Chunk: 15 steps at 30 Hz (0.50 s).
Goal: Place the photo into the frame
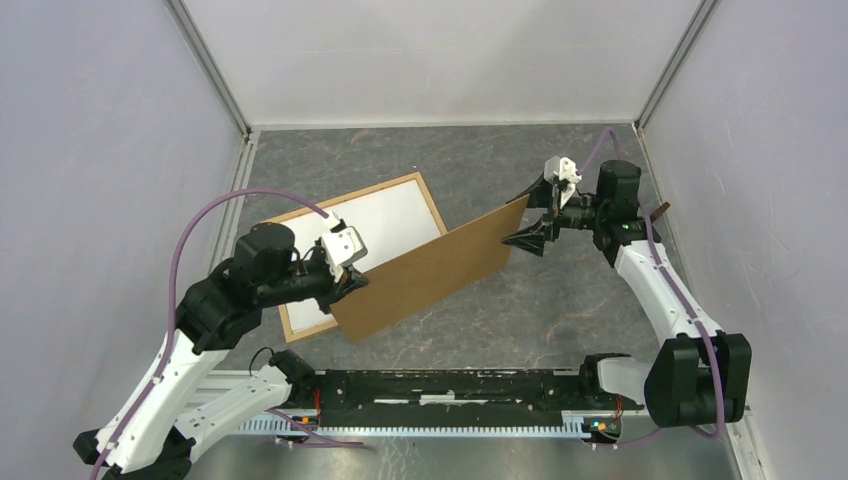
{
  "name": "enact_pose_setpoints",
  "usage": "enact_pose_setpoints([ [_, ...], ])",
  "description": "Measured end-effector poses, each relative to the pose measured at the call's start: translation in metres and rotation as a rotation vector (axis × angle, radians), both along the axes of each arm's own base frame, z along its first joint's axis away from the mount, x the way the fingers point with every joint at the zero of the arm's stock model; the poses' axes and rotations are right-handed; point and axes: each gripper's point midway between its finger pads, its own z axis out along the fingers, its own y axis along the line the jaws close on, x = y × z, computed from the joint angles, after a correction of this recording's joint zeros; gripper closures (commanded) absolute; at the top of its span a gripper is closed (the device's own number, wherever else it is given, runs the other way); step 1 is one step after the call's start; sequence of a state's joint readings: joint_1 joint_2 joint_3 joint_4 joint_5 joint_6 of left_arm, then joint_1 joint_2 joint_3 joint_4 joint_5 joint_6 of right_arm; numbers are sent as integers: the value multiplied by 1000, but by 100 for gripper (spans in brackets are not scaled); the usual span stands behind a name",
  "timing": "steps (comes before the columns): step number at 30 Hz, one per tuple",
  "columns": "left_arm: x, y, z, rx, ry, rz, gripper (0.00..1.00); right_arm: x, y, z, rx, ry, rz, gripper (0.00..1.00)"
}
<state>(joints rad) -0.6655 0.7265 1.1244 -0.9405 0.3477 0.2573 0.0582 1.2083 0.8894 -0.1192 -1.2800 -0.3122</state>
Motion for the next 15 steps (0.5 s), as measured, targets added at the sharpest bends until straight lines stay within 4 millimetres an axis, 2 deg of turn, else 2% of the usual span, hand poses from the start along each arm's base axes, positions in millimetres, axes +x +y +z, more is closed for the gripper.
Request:
enact_pose_setpoints([
  [10,2,0,0,1,-18,0,98,-16,10,-15,34,-7,93,22],
  [15,1,1,0,1,-31,-5,98,-17,12,-18,42,-13,122,43],
])
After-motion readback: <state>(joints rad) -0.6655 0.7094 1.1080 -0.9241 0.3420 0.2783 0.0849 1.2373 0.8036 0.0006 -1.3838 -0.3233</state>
